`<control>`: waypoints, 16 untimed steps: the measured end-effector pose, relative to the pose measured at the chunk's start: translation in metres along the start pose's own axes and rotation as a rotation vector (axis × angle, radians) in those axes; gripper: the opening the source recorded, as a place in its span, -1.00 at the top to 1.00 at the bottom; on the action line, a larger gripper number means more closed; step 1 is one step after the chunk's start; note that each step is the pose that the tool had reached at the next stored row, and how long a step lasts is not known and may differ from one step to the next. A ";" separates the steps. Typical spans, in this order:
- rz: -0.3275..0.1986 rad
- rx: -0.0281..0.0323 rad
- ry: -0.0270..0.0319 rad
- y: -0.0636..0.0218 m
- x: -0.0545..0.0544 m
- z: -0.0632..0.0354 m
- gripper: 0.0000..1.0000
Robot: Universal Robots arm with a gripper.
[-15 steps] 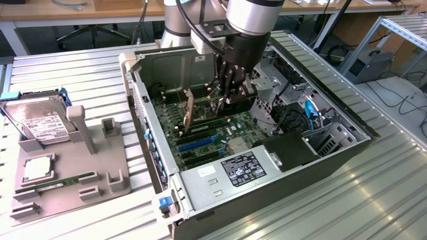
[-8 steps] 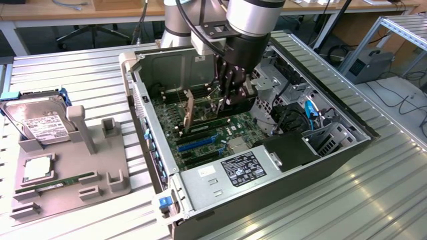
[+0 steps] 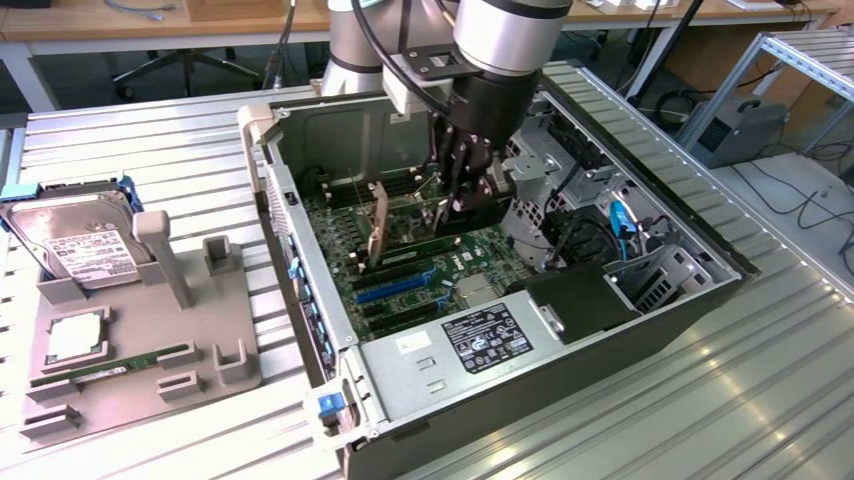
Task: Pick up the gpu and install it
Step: 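Insert the gpu into the slot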
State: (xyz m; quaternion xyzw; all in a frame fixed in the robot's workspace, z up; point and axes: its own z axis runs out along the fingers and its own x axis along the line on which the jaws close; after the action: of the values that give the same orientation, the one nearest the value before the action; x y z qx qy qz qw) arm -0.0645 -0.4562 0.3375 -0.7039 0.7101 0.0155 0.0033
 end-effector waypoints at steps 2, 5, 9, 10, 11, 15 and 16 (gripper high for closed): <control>0.000 0.0000 0.0000 0.0000 0.001 0.0004 0.47; 0.000 0.0000 0.0000 0.0000 0.001 0.0009 0.47; 0.000 0.0000 0.0001 -0.0001 0.002 0.0016 0.47; 0.000 0.0000 0.0001 -0.0001 0.002 0.0019 0.47; 0.000 0.0000 0.0000 -0.0001 0.003 0.0021 0.47; 0.000 0.0000 0.0001 -0.0001 0.004 0.0026 0.47; 0.000 0.0000 0.0000 -0.0001 0.004 0.0028 0.47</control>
State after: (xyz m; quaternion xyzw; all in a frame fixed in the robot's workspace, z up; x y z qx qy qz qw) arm -0.0645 -0.4602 0.3346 -0.7040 0.7101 0.0155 0.0033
